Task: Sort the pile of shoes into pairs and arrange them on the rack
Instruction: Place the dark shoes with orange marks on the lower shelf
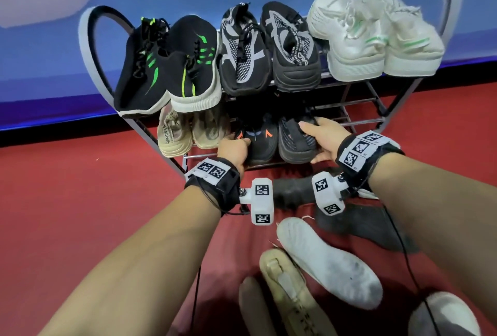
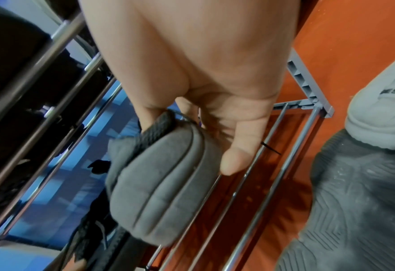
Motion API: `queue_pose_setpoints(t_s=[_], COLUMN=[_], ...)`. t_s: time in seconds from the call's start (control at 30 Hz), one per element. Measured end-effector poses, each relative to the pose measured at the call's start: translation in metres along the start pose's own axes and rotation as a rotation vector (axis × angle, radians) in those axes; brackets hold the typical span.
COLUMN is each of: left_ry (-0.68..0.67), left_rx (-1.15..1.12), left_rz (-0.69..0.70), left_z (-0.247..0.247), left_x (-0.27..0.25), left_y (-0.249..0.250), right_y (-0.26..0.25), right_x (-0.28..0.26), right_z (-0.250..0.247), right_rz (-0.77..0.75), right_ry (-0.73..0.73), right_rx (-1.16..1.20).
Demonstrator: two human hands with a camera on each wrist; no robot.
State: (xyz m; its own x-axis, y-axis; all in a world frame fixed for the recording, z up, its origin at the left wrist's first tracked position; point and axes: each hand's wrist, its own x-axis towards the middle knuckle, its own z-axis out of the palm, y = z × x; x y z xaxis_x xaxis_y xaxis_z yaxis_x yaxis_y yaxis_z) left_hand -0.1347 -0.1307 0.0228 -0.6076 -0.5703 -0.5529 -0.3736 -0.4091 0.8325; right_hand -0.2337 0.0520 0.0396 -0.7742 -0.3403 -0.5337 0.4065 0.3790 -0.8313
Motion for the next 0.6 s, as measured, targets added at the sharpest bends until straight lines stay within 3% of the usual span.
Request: queue_pose_setpoints(t_s=[0.13,0.27,0.6], left_ry=[0.007,-0.064,-0.101], left_rx=[-0.051,-0.056,-0.364], left_rz=[-0.116,-0.227,-0.257], left_z=[0.004,0.0,0.003], left_x=[-0.021,-0.04,-0.031], left_y=[-0.005,-0.015,-0.003], right_y=[0.009,0.017,0.003], right_x=[0.002,-0.006,0.006], right_z=[0.006,0.004,0.008], right_rz=[0.0,-0.035,-0.185], right_ry=[0.071,0.003,-0.07], right_rx=[0.118,0.222,0.297])
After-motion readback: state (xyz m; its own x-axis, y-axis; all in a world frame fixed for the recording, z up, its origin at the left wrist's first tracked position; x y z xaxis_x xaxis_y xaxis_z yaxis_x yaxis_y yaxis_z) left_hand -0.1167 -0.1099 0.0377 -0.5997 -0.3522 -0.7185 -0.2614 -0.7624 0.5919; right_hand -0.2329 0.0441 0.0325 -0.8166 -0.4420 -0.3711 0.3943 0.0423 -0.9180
